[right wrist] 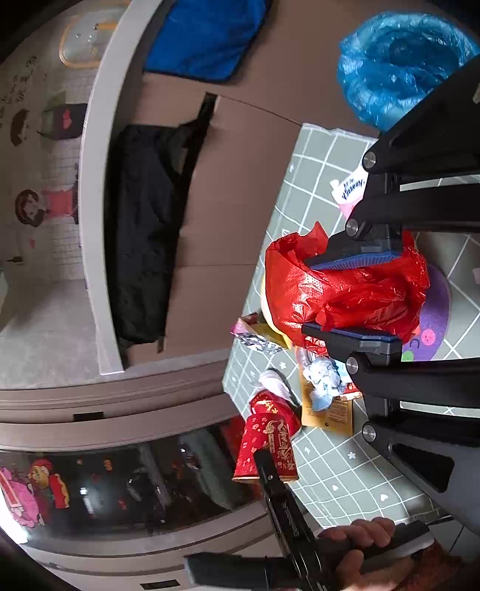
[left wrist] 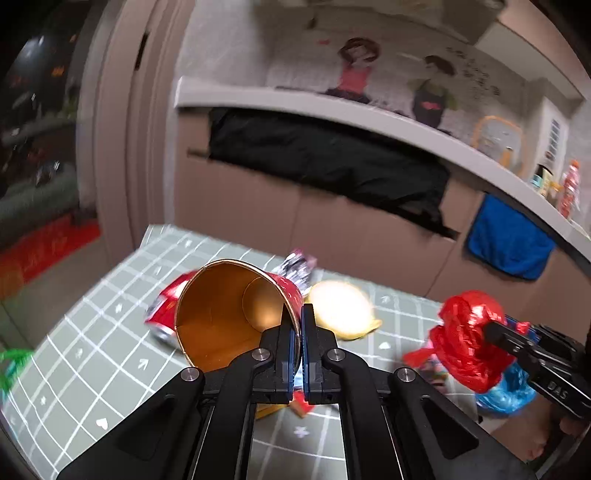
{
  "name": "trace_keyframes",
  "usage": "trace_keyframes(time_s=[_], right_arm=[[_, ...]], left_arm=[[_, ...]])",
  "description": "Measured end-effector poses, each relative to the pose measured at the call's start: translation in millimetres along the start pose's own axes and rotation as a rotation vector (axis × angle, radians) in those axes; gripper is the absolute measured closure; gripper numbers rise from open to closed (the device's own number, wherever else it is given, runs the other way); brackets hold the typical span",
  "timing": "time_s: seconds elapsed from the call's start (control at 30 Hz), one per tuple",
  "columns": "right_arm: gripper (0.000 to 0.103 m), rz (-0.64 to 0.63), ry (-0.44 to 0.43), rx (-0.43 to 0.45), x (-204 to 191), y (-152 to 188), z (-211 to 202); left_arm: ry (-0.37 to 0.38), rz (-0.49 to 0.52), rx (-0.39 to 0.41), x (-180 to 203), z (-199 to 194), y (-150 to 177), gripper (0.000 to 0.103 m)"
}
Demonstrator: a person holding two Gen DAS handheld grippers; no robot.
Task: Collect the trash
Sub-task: 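Carry the red cup and red bag over the blue-lined bin and release both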
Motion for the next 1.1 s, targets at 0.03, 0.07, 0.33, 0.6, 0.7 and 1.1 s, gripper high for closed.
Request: trace_keyframes(time_s=[0.03,0.07,0.33,0.6,0.7,1.1], right_arm=[[0.079,0.001,0.005,0.008,1.5,-0.1,-4.5],[0.079,0.004,0.013,0.020,4.2,-1.2,-10.1],[0.079,0.037,0.130,0.111,52.1,-5.8,-69.2],[0.079,0.126,0.294,0.150,132.2,17.6,-127.8],[0.079,0.173,0.346,0.146,163.4,33.8,-141.9],[0.079,0.296,0.428,0.083,237.6,83.7,-150.1]], left_arm=[[0.011,0.018,0.015,9.8,-6.1,-2.7,0.101],[0.021,0.029,0.027,17.7,-10.5,-4.8,0.101],[0.152,0.145,0.066,112.7,-25.4,-6.5,0.101],[0.287,0.272,0.009,220.6,-8.8,27.6,0.101],[0.327,0.301,-0.030,253.9,4.9,39.8,0.101],[0.448,0.356,-0.176,341.0,58.6,79.6,0.100]])
Point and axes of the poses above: each gripper's, at about its wrist camera, not at the fingertips, and z roughly the way its jaws point, x to its right, y to its underside, the point moved 4 cm from there along z, roughly the way its jaws point, and after that the axes turned 6 degrees about -z, right-handed, at the moved point
